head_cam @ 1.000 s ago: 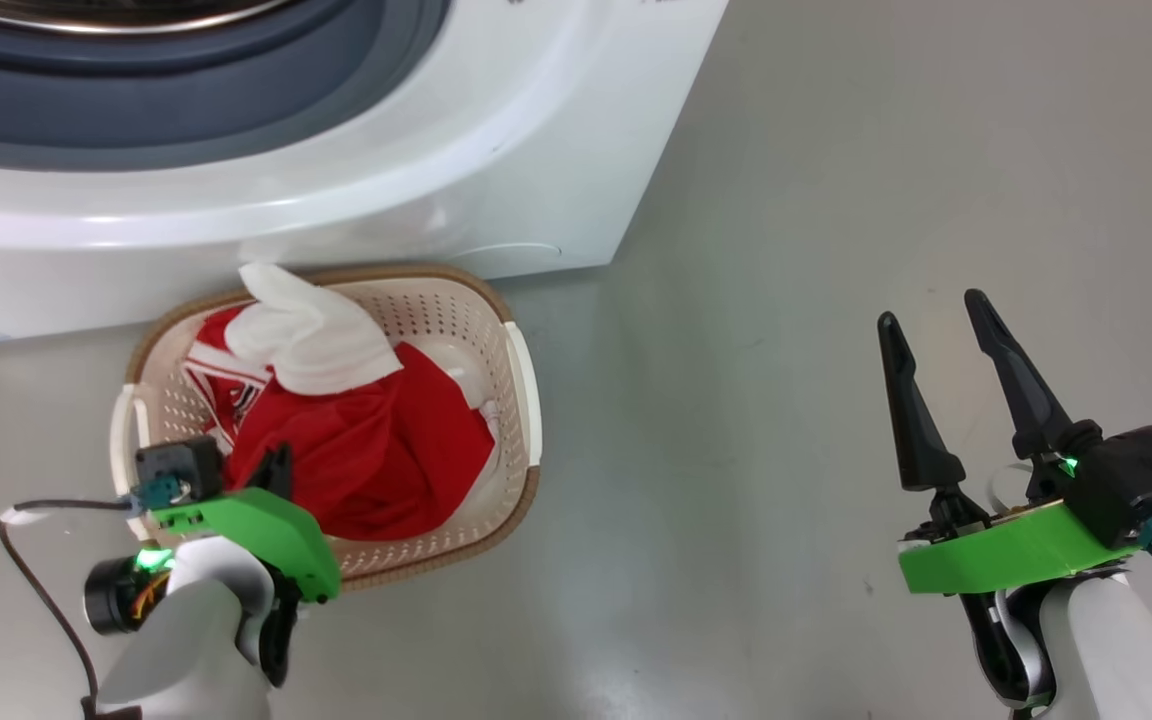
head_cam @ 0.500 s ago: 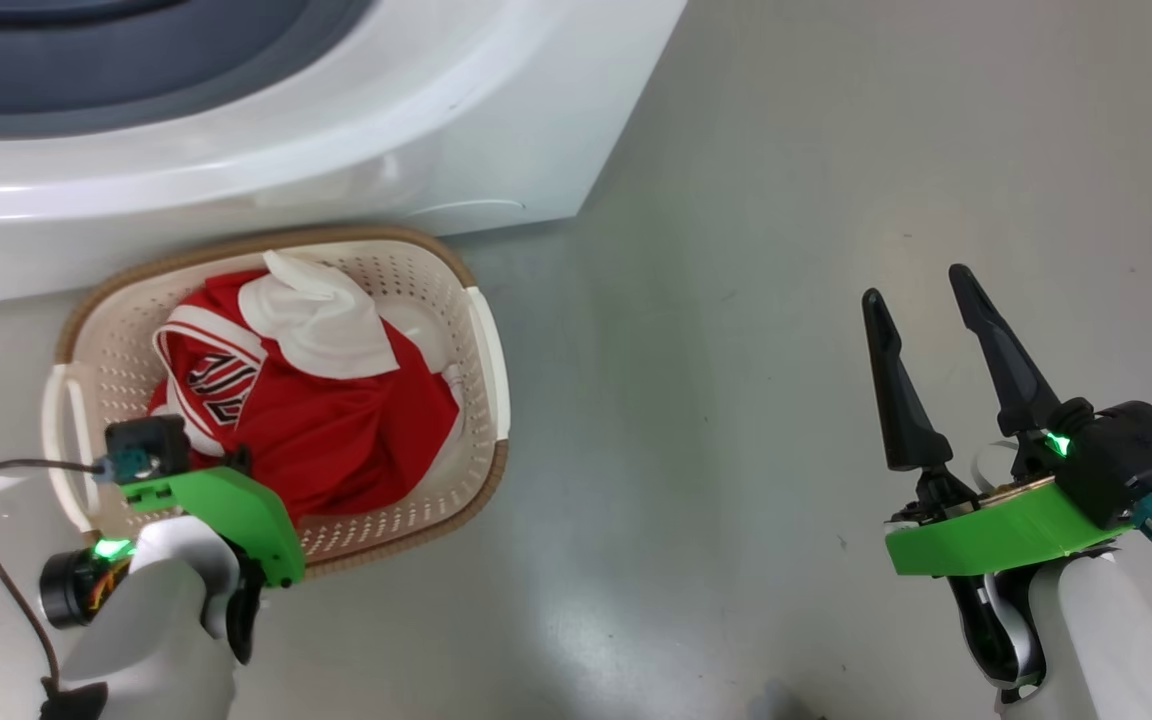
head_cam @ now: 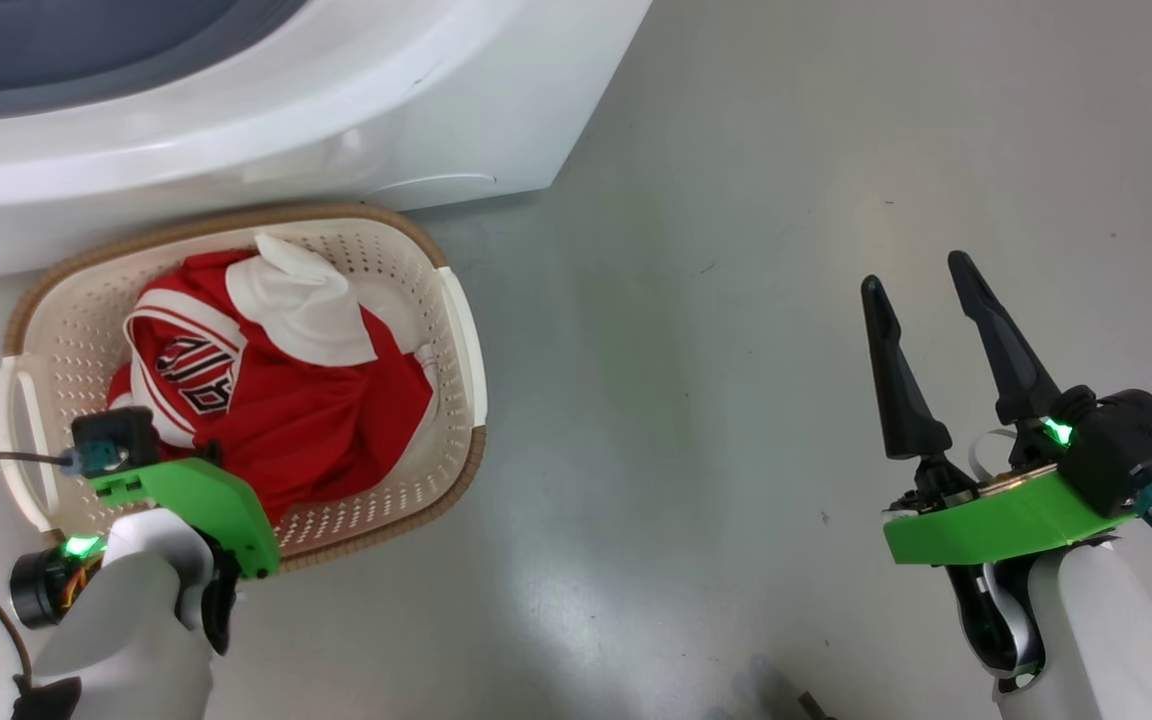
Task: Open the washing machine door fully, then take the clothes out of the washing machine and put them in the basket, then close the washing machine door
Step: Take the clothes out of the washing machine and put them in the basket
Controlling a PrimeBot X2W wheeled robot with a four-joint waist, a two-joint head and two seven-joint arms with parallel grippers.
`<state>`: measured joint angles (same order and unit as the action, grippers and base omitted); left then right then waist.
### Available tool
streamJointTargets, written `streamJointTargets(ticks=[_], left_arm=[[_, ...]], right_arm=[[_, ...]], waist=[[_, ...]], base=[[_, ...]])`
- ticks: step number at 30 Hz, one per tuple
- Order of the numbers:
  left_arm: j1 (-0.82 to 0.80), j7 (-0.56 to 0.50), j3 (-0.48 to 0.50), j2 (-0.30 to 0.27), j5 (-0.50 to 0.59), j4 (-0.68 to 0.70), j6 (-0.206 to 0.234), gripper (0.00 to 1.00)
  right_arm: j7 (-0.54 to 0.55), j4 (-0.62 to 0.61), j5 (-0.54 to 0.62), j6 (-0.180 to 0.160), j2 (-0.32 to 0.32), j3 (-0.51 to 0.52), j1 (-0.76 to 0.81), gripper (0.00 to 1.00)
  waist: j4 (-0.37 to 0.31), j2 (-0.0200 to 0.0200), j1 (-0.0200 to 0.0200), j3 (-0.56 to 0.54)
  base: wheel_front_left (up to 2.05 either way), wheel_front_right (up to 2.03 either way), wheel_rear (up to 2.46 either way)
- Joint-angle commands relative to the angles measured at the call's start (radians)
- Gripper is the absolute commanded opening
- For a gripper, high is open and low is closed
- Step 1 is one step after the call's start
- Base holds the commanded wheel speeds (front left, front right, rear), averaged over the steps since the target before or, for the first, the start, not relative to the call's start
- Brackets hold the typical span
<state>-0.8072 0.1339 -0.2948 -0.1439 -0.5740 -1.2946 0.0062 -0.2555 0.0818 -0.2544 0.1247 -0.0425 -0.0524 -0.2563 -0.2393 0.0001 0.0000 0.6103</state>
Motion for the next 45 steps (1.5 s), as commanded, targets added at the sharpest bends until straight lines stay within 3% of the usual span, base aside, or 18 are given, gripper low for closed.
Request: streamJointTargets(ticks=[1, 5, 6, 7, 8, 31, 37, 45], left_arm=[[-0.006, 0.009, 0.019, -0.035, -0.005, 0.005, 0.011, 0.0], [-0.007, 0.001, 0.018, -0.03, -0.01, 0.005, 0.02, 0.0], [-0.008, 0.001, 0.018, -0.029, -0.011, 0.004, 0.02, 0.19], [-0.008, 0.001, 0.018, -0.028, -0.013, 0.004, 0.02, 0.55], [-0.008, 0.001, 0.016, -0.028, -0.013, 0.004, 0.019, 0.98], [0.04, 0.119, -0.017, 0.028, -0.015, 0.038, -0.069, 1.0], [0.103, 0.127, 0.015, 0.018, 0.003, 0.245, -0.098, 1.0], [0.247, 0.128, 0.092, 0.018, 0.094, 0.505, -0.048, 1.0]], right_arm=[[-0.006, -0.017, -0.006, 0.006, -0.008, -0.025, -0.001, 1.0], [-0.006, -0.009, -0.007, 0.006, -0.008, -0.036, -0.004, 1.0], [-0.006, -0.007, -0.007, 0.006, -0.008, -0.037, -0.004, 1.0], [-0.006, -0.004, -0.008, 0.006, -0.008, -0.038, -0.004, 1.0], [-0.006, -0.003, -0.009, 0.006, -0.008, -0.039, -0.003, 1.0], [-0.006, 0.049, 0.029, 0.006, -0.008, -0.017, 0.038, 1.0], [-0.006, 0.062, 0.061, 0.006, -0.008, 0.007, 0.045, 1.0], [-0.006, 0.068, 0.086, 0.006, -0.008, 0.024, 0.051, 1.0]], waist=[[0.002, -0.0001, 0.0, 0.0], [0.006, -0.0001, 0.0, -0.005], [0.007, -0.0001, 0.0, -0.007], [0.008, -0.0001, 0.0, -0.01], [0.009, -0.0001, 0.0, -0.012], [0.099, -0.0001, 0.0, -0.187], [0.13, -0.0001, 0.0, -0.243], [0.142, -0.0001, 0.0, -0.304]], base=[[0.0, 0.0, 0.0], [0.0, 0.0, 0.0], [0.0, 0.0, 0.0], [0.0, 0.0, 0.0], [0.0, 0.0, 0.0], [0.0, 0.0, 0.0], [0.0, 0.0, 0.0], [0.0, 0.0, 0.0]])
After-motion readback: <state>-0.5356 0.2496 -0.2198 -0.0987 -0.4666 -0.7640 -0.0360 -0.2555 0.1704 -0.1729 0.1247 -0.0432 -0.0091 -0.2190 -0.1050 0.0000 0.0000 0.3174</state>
